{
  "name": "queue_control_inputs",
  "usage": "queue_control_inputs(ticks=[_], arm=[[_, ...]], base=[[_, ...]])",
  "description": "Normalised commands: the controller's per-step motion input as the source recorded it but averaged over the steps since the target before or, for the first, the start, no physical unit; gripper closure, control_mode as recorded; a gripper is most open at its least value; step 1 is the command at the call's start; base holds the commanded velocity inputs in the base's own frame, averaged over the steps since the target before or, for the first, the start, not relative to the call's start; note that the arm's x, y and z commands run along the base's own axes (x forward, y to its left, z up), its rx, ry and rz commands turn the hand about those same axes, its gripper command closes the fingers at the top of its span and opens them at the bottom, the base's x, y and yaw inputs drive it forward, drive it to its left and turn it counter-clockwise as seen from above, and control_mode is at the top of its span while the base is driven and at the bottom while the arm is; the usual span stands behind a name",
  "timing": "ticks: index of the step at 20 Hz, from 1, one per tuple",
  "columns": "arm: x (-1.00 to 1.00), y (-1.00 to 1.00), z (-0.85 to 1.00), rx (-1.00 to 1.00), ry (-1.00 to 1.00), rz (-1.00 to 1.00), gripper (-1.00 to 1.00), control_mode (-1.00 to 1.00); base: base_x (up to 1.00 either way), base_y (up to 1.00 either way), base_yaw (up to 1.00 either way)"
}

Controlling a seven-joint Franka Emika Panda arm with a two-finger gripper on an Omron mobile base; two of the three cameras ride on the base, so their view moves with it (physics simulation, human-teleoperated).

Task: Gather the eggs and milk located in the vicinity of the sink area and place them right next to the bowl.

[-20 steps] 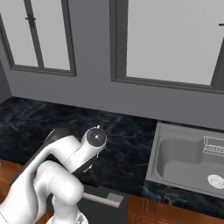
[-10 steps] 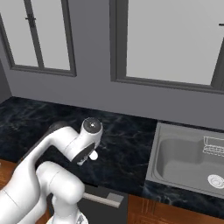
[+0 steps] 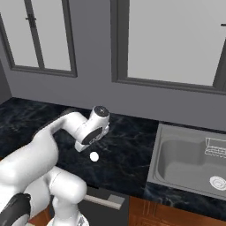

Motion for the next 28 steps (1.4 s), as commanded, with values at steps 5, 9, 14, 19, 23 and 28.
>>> queue_control_inputs(ticks=[5,9,14,19,23,28], arm=[[0.45,0.0,0.0,0.21,0.22,-0.36,-1.0,-1.0],[0.29,0.0,-0.08,0.03,0.12,-0.36,-1.0,-1.0],[0.15,0.02,-0.12,0.0,0.12,-0.3,-1.0,-1.0],[0.01,0.0,-0.32,-0.06,0.05,-0.19,-1.0,-1.0],[0.0,0.04,-0.4,-0.07,0.0,-0.09,-1.0,-1.0],[0.0,0.11,-0.26,-0.05,0.0,-0.08,-1.0,-1.0]], base=[[0.0,0.0,0.0],[0.0,0.0,0.0],[0.0,0.0,0.0],[0.0,0.0,0.0],[0.0,0.0,0.0],[0.0,0.0,0.0]])
